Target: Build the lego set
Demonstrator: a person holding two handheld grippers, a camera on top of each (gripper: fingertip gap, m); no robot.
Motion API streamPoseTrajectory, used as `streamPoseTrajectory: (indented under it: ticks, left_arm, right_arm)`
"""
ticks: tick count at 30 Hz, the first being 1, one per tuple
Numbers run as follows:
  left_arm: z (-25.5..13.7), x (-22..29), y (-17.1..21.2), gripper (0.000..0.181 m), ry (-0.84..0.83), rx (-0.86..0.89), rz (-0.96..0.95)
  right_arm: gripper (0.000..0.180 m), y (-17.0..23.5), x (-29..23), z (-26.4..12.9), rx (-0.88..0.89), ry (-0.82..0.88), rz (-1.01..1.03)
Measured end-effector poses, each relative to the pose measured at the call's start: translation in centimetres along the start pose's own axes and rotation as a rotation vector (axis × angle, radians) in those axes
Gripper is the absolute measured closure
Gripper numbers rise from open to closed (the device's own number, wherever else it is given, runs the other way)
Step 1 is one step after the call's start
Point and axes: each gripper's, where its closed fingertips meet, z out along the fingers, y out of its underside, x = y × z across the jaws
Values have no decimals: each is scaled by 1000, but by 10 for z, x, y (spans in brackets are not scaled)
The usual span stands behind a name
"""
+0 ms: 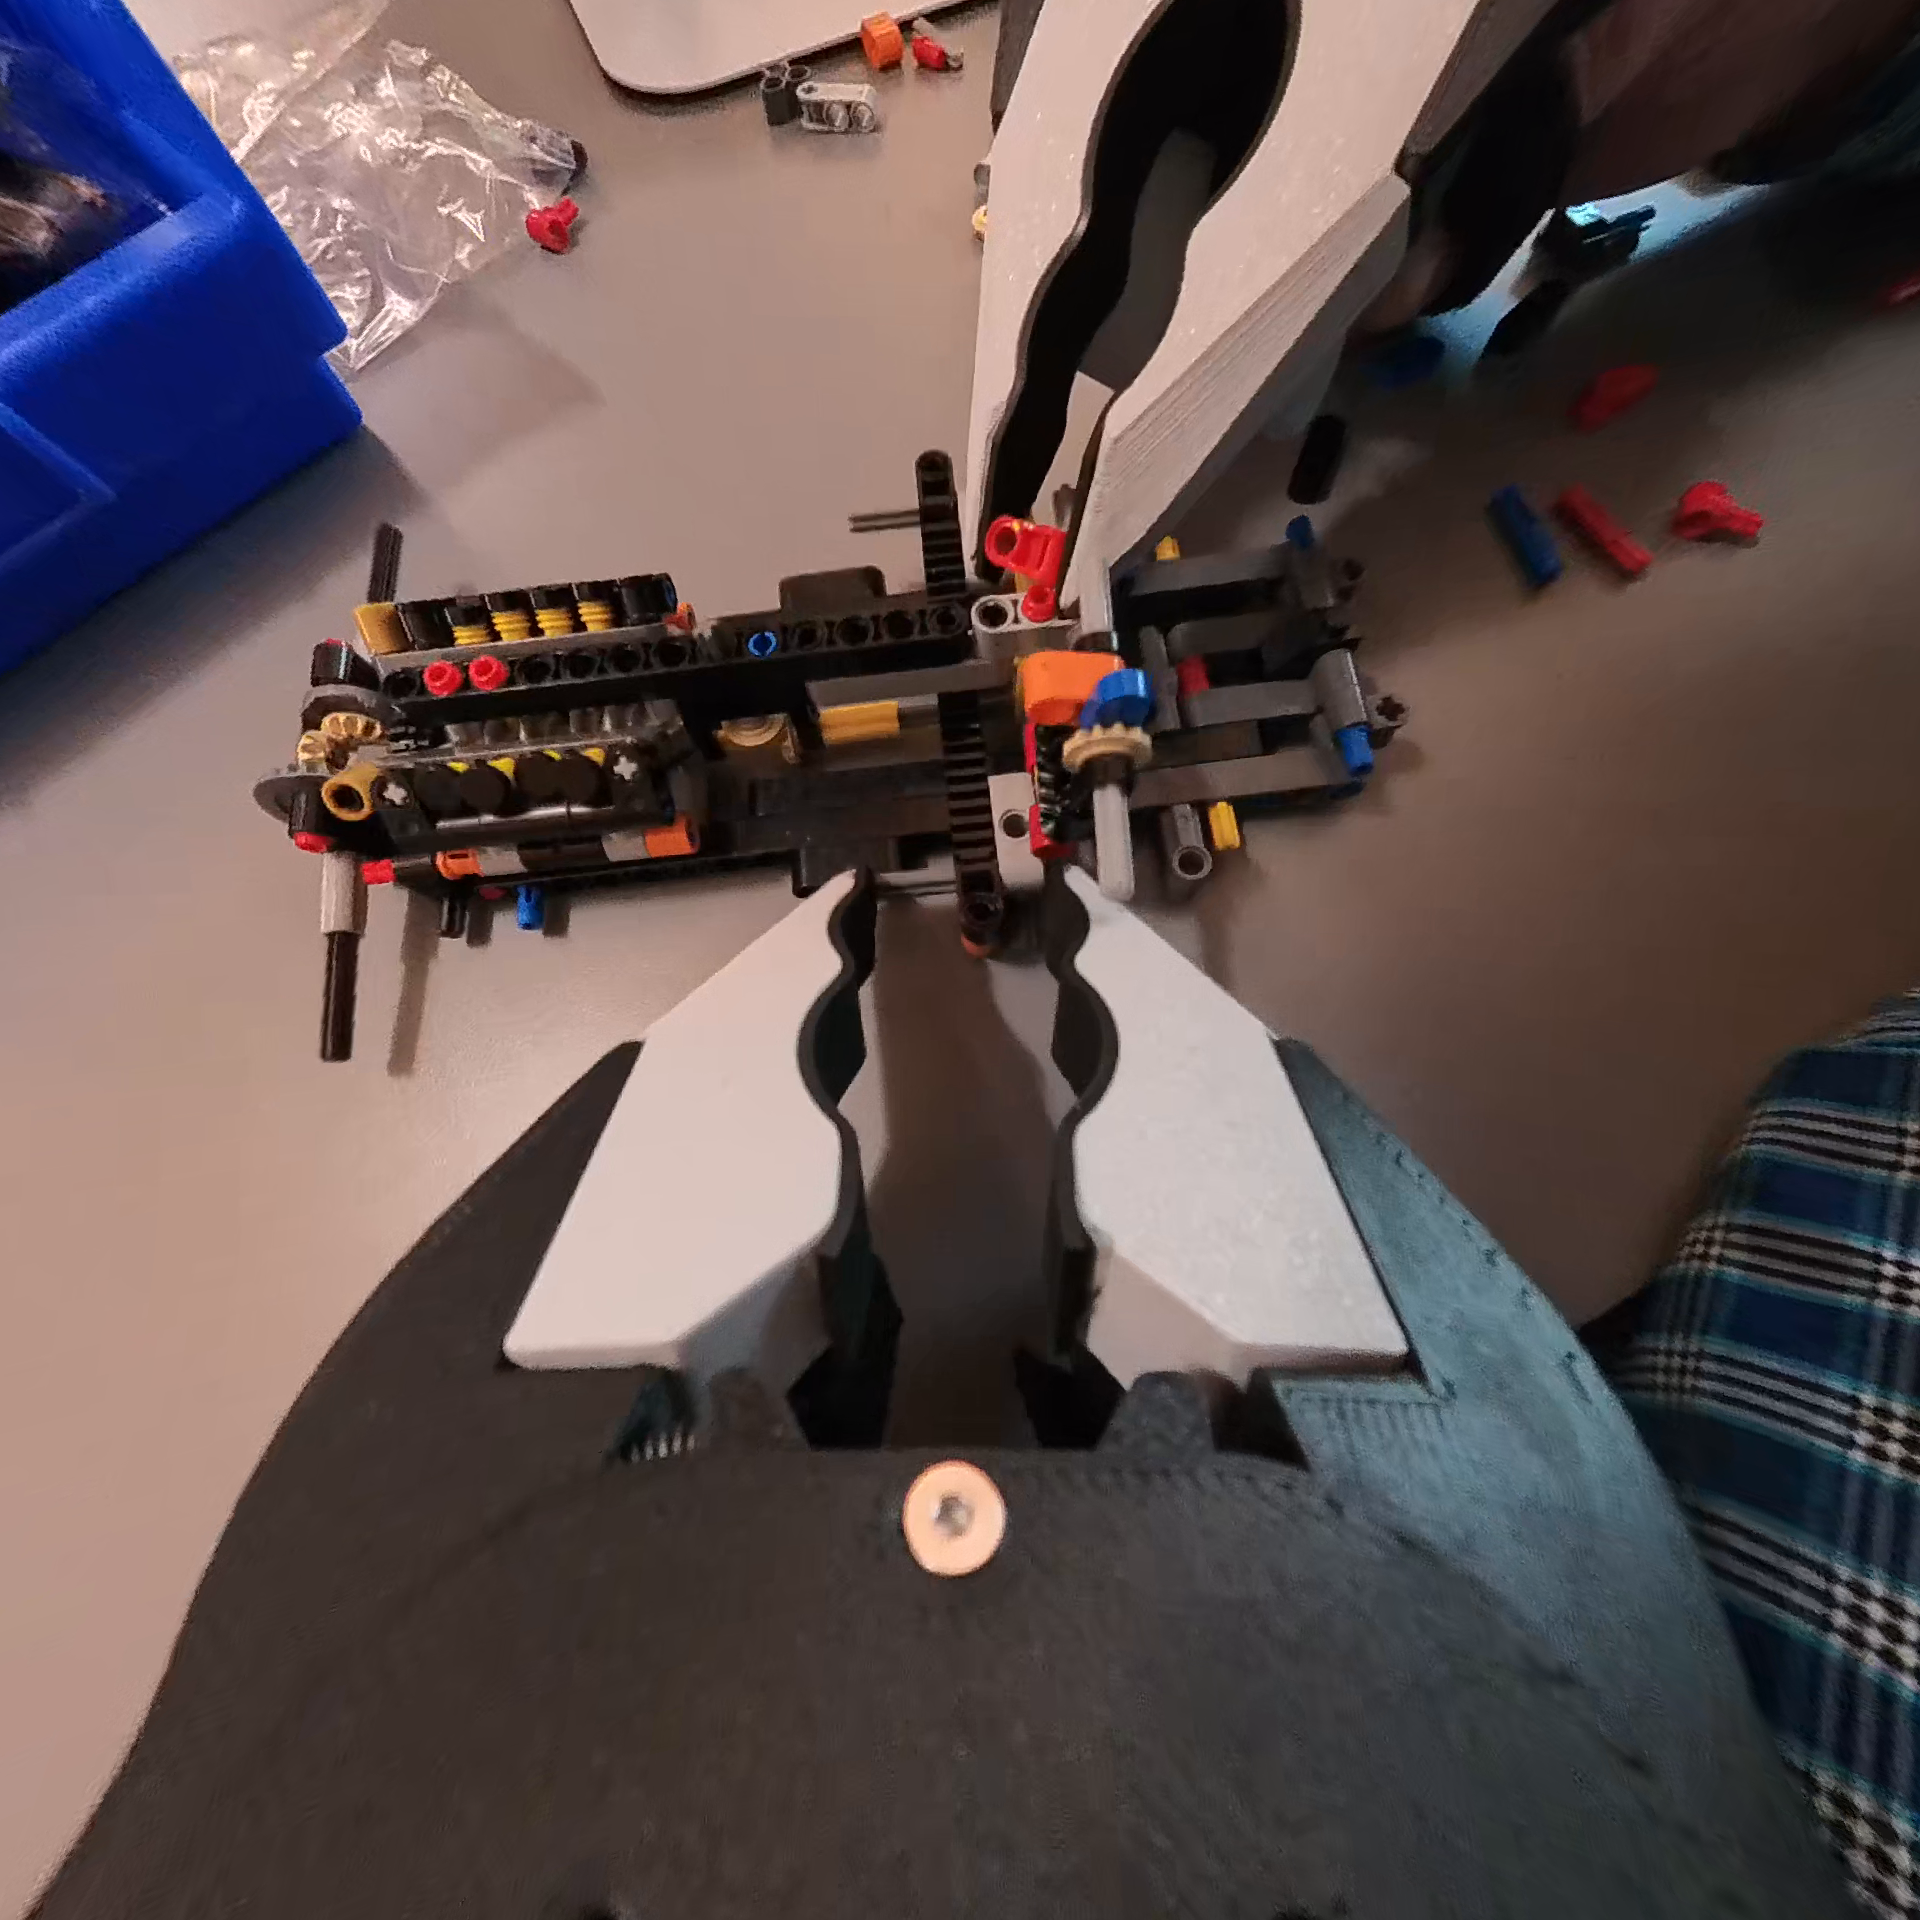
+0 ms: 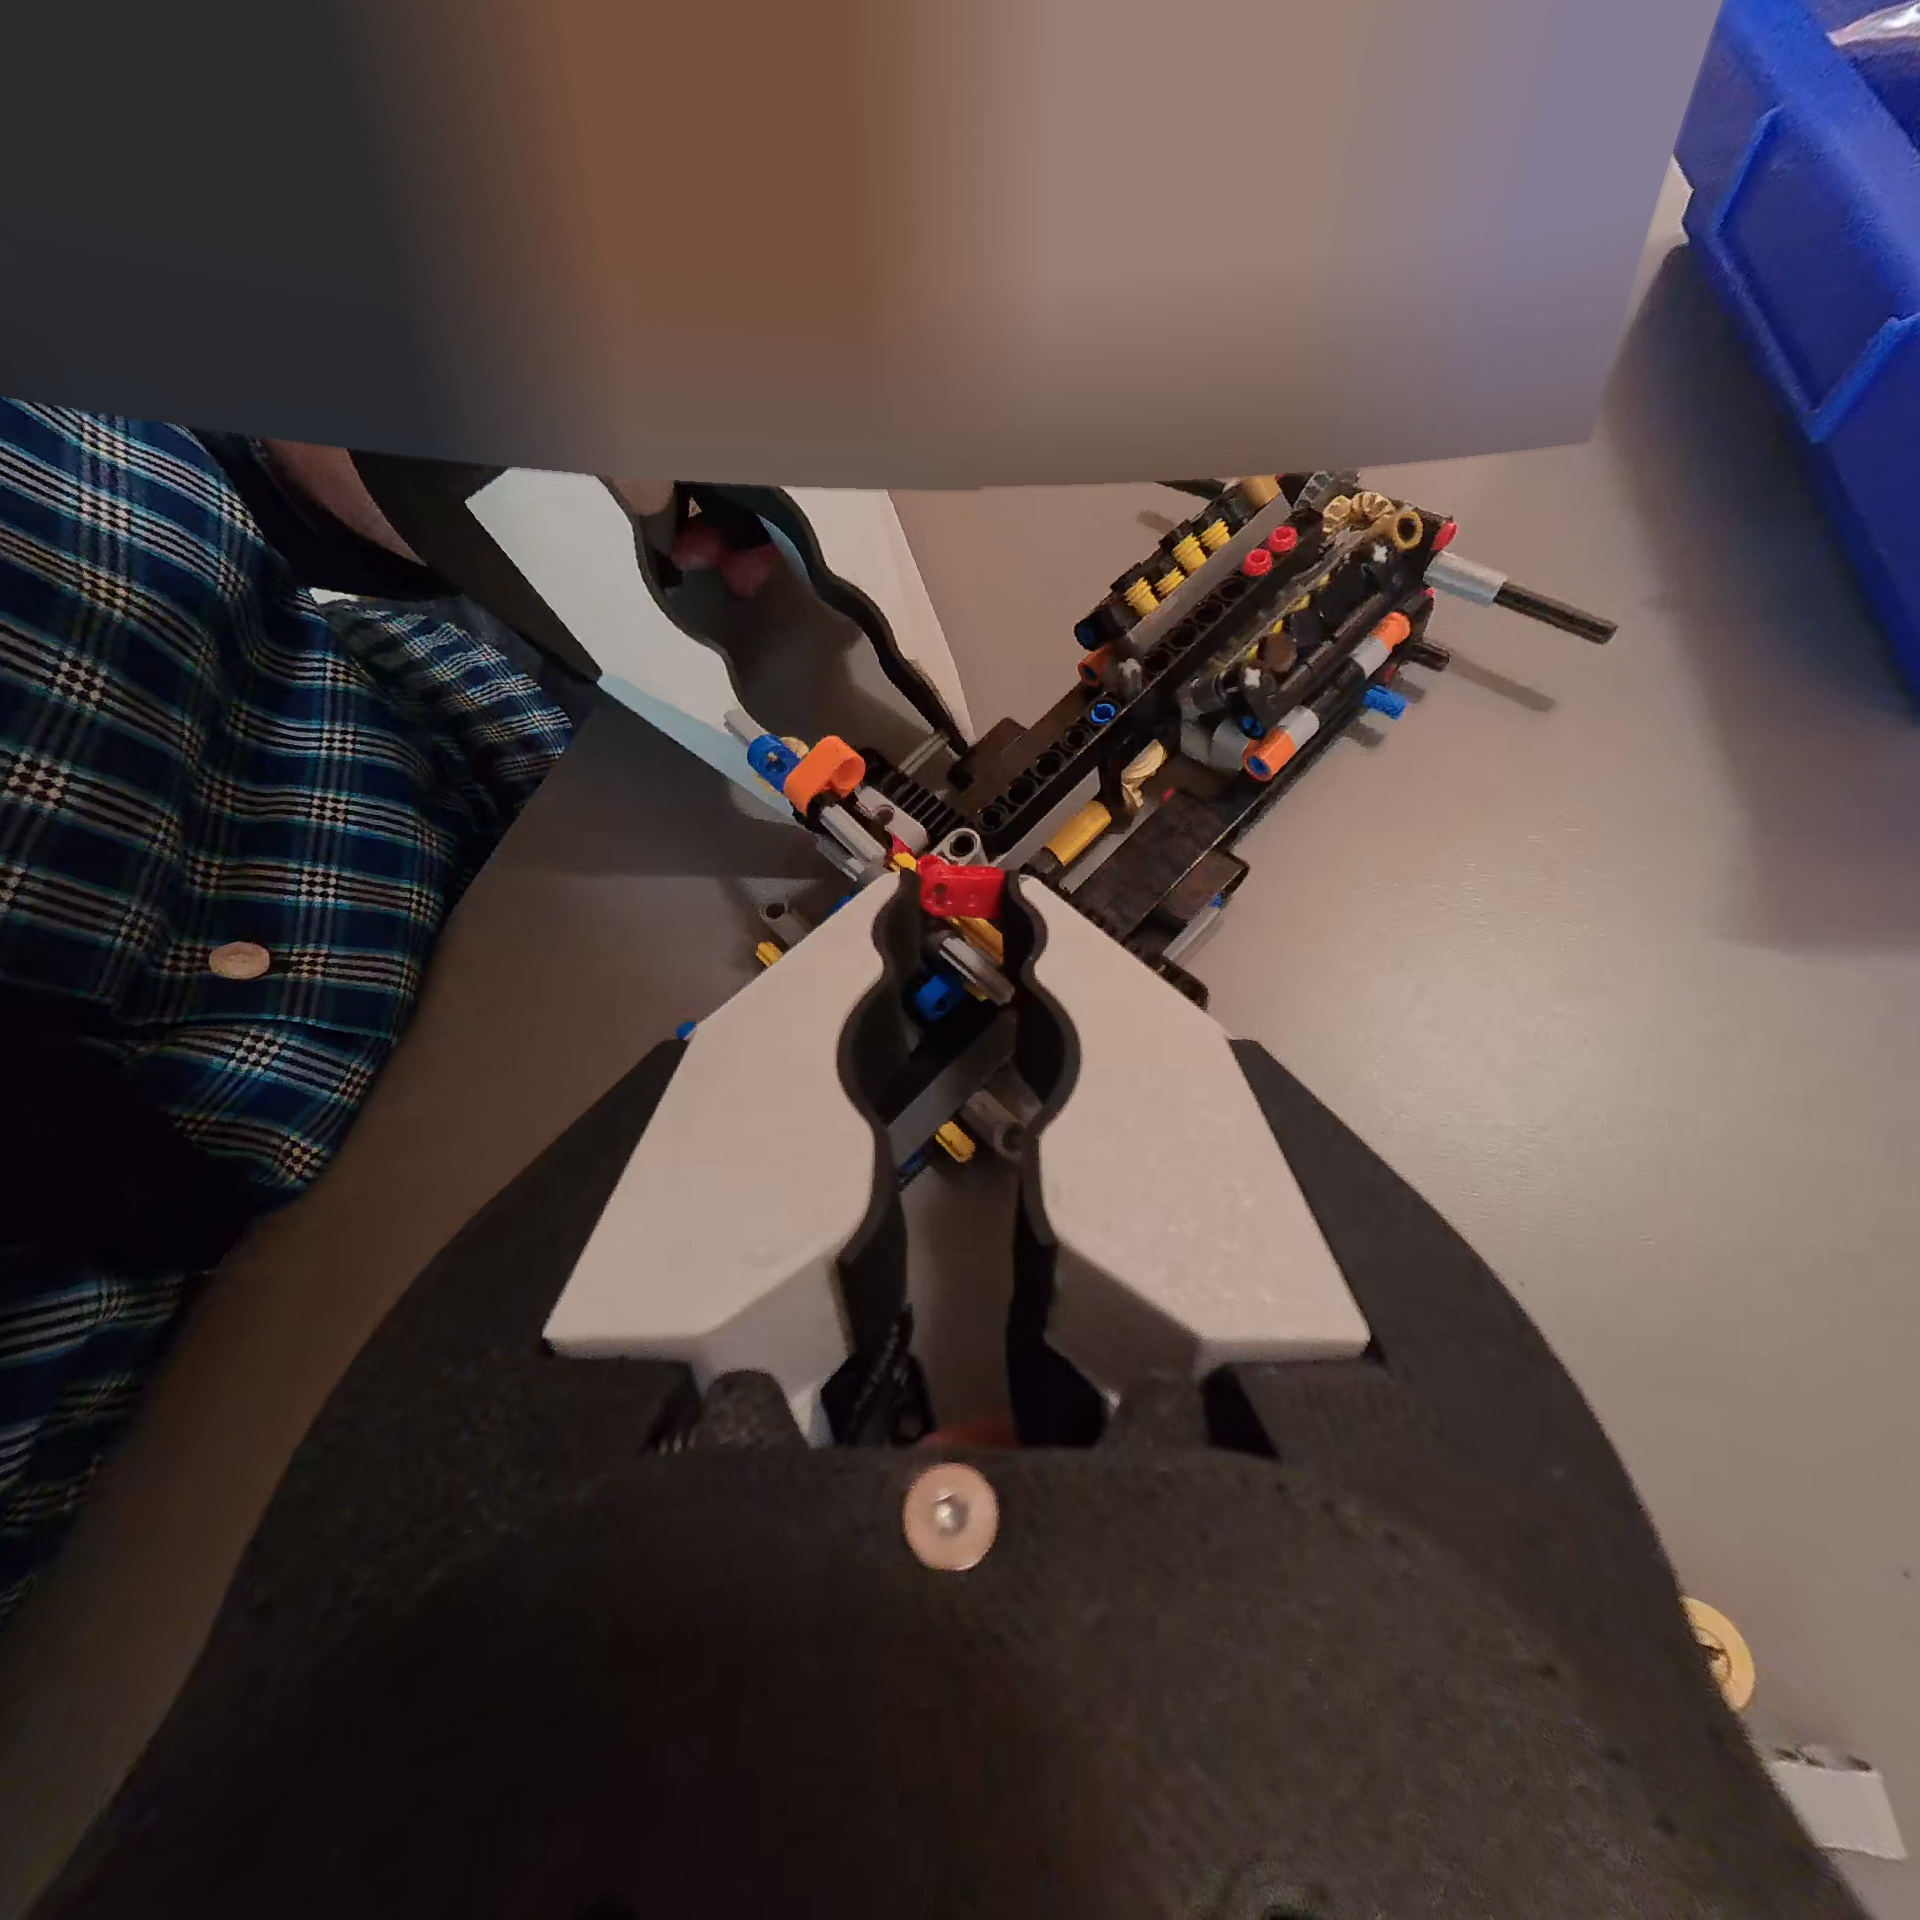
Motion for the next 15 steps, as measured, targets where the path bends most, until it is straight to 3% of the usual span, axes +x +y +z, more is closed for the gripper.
streamPoseTrajectory:
  ticks: [15]
  left_arm:
    - [1,-1,0,150,-32,13,54]
  right_arm:
    - [168,0,1,0,-1,1,5]
